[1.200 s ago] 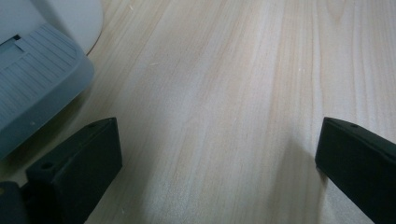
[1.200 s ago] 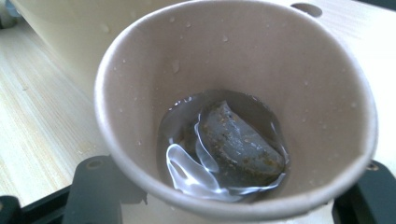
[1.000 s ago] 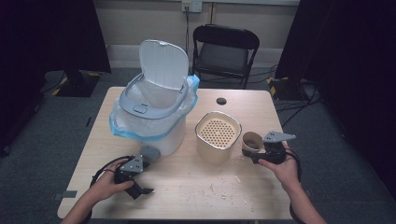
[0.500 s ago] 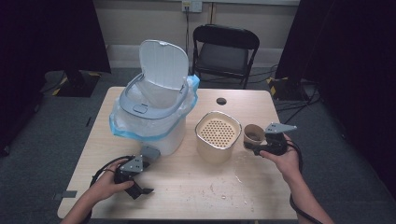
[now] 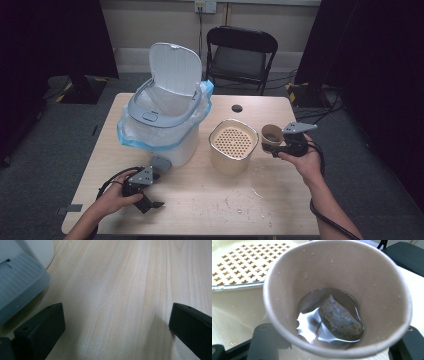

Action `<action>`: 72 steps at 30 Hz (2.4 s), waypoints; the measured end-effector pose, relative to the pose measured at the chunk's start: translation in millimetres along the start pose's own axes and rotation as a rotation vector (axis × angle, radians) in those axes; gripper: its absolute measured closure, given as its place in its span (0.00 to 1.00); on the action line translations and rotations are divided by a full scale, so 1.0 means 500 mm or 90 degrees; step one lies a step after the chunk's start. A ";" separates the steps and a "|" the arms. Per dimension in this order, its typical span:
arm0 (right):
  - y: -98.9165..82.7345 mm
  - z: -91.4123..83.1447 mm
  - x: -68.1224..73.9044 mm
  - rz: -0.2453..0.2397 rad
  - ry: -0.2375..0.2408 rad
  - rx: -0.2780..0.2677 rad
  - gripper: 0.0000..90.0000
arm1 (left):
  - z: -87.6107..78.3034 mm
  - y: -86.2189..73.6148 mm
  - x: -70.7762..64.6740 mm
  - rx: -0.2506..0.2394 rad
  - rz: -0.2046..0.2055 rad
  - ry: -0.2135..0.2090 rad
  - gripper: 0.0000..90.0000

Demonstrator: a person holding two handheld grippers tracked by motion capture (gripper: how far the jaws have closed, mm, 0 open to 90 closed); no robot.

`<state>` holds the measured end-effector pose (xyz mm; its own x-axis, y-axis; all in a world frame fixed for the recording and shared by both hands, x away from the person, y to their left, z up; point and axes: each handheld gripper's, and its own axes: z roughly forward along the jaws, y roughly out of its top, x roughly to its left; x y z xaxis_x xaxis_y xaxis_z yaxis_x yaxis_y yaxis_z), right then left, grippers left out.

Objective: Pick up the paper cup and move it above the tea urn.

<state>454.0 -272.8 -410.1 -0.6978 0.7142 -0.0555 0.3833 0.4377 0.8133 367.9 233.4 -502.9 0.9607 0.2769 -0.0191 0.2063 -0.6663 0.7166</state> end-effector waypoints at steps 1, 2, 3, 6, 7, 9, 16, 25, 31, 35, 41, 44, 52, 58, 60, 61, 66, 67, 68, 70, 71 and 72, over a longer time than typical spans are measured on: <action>0.002 0.001 -0.002 0.001 -0.002 -0.001 0.39 | 0.000 0.000 0.000 0.001 0.000 -0.001 0.00; 0.002 0.001 -0.002 0.001 -0.002 -0.001 0.39 | 0.000 0.000 0.000 0.001 0.000 -0.001 0.00; 0.007 0.001 -0.005 0.001 -0.004 -0.003 0.39 | 0.000 0.000 0.001 0.001 0.002 -0.001 0.00; 0.013 0.003 -0.008 -0.001 -0.008 -0.004 0.40 | -0.001 0.000 0.001 0.002 0.003 -0.001 0.00; 0.019 0.004 -0.010 -0.006 -0.011 0.000 0.40 | -0.001 0.000 0.001 0.002 0.002 -0.002 0.00; 0.022 0.005 -0.011 -0.008 -0.012 0.000 0.40 | -0.001 0.000 0.001 0.001 0.003 -0.002 0.00; 0.044 0.013 -0.021 -0.011 -0.022 0.000 0.40 | -0.001 0.000 0.001 0.002 0.004 -0.002 0.00; 0.060 0.020 -0.033 -0.015 -0.038 0.002 0.40 | -0.001 -0.001 0.002 0.000 0.004 -0.005 0.00; 0.065 0.028 -0.037 -0.016 -0.040 0.001 0.40 | 0.000 -0.001 0.002 -0.002 0.005 -0.006 0.00; 0.073 0.035 -0.038 -0.025 -0.046 0.003 0.40 | 0.000 -0.001 0.002 -0.001 0.005 -0.006 0.00; 0.085 0.037 -0.037 -0.040 -0.060 0.001 0.40 | 0.000 -0.001 0.003 -0.003 0.007 -0.006 0.00; 0.091 0.038 -0.035 -0.059 -0.071 0.009 0.40 | -0.001 -0.001 0.003 0.000 0.008 -0.006 0.00; 0.102 0.041 -0.034 -0.078 -0.089 -0.001 0.40 | -0.001 -0.001 0.003 0.000 0.008 -0.007 0.00; 0.118 0.042 -0.030 -0.109 -0.100 -0.002 0.40 | 0.001 -0.002 0.003 -0.008 0.008 -0.009 0.00; 0.123 0.042 -0.028 -0.118 -0.103 -0.008 0.40 | 0.001 -0.002 0.003 -0.008 0.009 -0.009 0.00; 0.125 0.043 -0.027 -0.121 -0.104 -0.009 0.40 | 0.001 -0.002 0.004 -0.008 0.009 -0.010 0.00; 0.130 0.048 -0.026 -0.124 -0.100 -0.025 0.40 | 0.000 -0.002 0.004 -0.008 0.009 -0.010 0.00; 0.131 0.050 -0.026 -0.126 -0.098 -0.023 0.40 | 0.000 -0.002 0.004 -0.008 0.009 -0.010 0.00; 0.131 0.052 -0.026 -0.129 -0.100 -0.022 0.41 | 0.000 -0.002 0.004 -0.008 0.009 -0.010 0.00; 0.131 0.056 -0.026 -0.131 -0.099 -0.022 0.41 | 0.001 -0.002 0.003 -0.008 0.009 -0.010 0.00; 0.132 0.057 -0.027 -0.132 -0.099 -0.025 0.41 | 0.000 -0.002 0.004 -0.007 0.008 -0.010 0.00; 0.132 0.059 -0.027 -0.132 -0.100 -0.026 0.41 | 0.000 -0.002 0.004 -0.008 0.009 -0.010 0.00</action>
<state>506.5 -237.6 -372.6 -0.6547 0.6894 -0.3099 0.2149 0.5628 0.7982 369.5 234.5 -503.8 0.9664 0.2562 -0.0198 0.1904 -0.6618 0.7251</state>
